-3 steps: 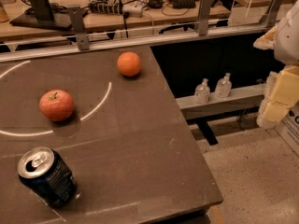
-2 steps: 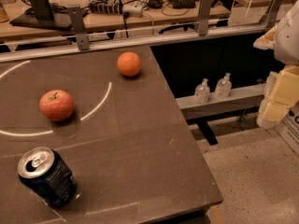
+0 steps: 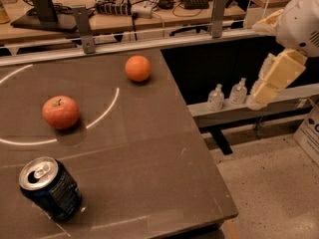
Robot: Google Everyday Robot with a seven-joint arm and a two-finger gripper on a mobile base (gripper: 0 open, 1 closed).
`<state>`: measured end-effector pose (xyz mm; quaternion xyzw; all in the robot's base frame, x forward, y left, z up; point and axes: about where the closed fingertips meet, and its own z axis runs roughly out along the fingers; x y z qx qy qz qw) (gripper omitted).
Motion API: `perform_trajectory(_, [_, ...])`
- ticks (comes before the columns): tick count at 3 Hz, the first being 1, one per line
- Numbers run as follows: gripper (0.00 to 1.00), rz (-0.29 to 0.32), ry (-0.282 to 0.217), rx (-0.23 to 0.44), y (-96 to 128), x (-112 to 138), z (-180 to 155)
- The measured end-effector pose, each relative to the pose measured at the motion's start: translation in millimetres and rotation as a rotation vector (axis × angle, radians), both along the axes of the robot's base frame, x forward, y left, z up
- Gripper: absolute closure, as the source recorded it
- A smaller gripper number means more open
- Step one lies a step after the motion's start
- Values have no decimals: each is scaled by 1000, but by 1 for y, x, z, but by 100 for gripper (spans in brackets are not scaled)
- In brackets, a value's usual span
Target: Move orange near apple
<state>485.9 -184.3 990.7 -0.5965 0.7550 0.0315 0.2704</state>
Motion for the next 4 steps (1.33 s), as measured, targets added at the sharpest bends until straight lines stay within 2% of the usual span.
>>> perform_trajectory(1, [0,31,-38,187,33,32,-4])
perform_trajectory(2, [0,8,-78,340,61,59,-20])
perform_trajectory(3, [0,-26,-148,367,64,77,-10])
perform_trajectory(4, [0,-27,-150,366,64,77,-9])
